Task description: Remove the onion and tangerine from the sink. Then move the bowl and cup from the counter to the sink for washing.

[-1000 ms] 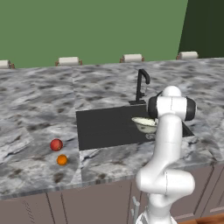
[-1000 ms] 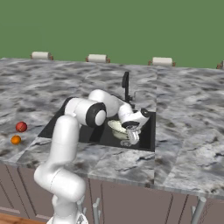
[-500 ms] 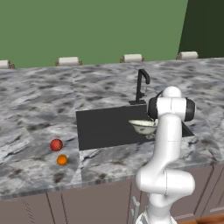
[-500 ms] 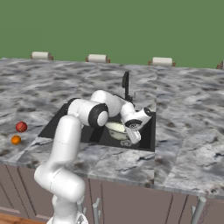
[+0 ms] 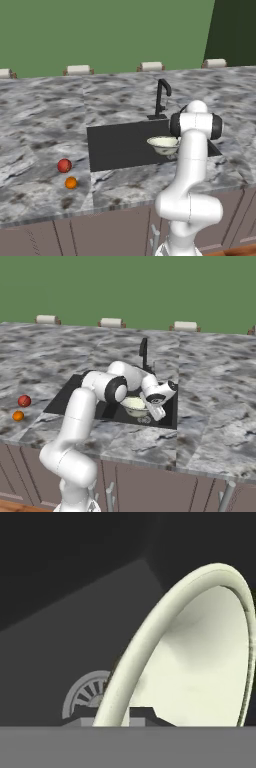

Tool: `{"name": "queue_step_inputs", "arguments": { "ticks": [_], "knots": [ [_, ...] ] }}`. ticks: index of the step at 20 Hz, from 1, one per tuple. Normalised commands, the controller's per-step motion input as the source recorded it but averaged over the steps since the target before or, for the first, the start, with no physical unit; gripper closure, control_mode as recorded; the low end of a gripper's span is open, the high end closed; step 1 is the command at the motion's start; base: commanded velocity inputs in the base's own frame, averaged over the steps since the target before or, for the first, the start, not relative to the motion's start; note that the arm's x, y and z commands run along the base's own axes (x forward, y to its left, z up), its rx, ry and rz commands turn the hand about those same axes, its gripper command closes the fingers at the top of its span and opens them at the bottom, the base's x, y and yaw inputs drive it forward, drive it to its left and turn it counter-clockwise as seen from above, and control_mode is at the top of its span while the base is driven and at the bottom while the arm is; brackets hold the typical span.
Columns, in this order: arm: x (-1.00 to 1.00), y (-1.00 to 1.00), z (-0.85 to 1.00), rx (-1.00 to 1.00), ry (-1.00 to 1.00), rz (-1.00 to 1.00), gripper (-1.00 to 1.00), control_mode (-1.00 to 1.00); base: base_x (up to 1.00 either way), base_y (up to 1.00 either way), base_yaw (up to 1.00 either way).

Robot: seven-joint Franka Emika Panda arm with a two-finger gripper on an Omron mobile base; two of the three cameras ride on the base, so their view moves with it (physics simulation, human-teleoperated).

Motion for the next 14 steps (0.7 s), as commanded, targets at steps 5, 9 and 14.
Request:
{"name": "queue_step_inputs", "arguments": {
  "ticks": [5,9,14],
  "knots": [
    [0.24,0.08,-0.14,0.00,-0.02,0.09,1.00,-1.00,0.00,0.00,0.00],
    [0.21,0.11,-0.13,0.00,0.00,0.10,1.00,-1.00,0.00,0.00,0.00],
    [0.14,0.11,-0.11,0.00,0.00,0.09,1.00,-1.00,0.00,0.00,0.00]
  ]
}}
